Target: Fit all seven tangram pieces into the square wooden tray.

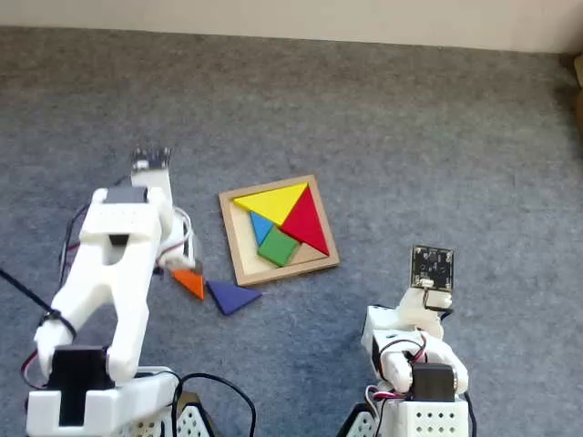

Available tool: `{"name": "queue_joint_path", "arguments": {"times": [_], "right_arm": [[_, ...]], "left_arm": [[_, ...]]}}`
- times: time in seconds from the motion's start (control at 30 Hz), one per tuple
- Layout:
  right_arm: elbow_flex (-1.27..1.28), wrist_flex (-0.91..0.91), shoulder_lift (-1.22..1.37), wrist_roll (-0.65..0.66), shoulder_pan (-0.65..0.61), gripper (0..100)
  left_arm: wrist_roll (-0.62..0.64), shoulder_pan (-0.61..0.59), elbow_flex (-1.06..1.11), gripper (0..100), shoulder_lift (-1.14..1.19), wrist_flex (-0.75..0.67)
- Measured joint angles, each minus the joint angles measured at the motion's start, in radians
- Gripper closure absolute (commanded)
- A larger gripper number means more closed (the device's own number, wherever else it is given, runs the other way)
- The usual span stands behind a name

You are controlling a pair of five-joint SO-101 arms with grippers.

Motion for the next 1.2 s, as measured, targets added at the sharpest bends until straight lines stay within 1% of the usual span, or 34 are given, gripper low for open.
{"name": "queue_joint_path", "arguments": {"times": [0.2,0.3,0.4,0.53,0.63,0.7,0.87,1.1,1.2], "right_arm": [[0.0,0.0,0.0,0.0,0.0,98.7],[0.0,0.0,0.0,0.0,0.0,98.7],[0.0,0.0,0.0,0.0,0.0,98.7],[0.0,0.0,0.0,0.0,0.0,98.7],[0.0,0.0,0.0,0.0,0.0,98.7],[0.0,0.0,0.0,0.0,0.0,98.7],[0.0,0.0,0.0,0.0,0.0,98.7],[0.0,0.0,0.0,0.0,0.0,98.7],[0.0,0.0,0.0,0.0,0.0,98.7]], "left_arm": [[-0.005,0.0,0.157,78,-0.005,-0.198],[-0.002,0.0,0.153,78,0.035,-0.227],[-0.005,-0.003,0.098,78,0.107,-0.215],[-0.005,-0.003,-0.015,78,0.227,-0.147],[-0.006,-0.003,-0.08,82,0.293,-0.12],[-0.006,0.0,-0.097,83,0.302,-0.12],[-0.006,0.002,-0.11,80,0.245,-0.117],[-0.008,-0.003,-0.112,79,0.058,-0.058],[-0.008,-0.046,-0.112,79,0.049,-0.058]]}}
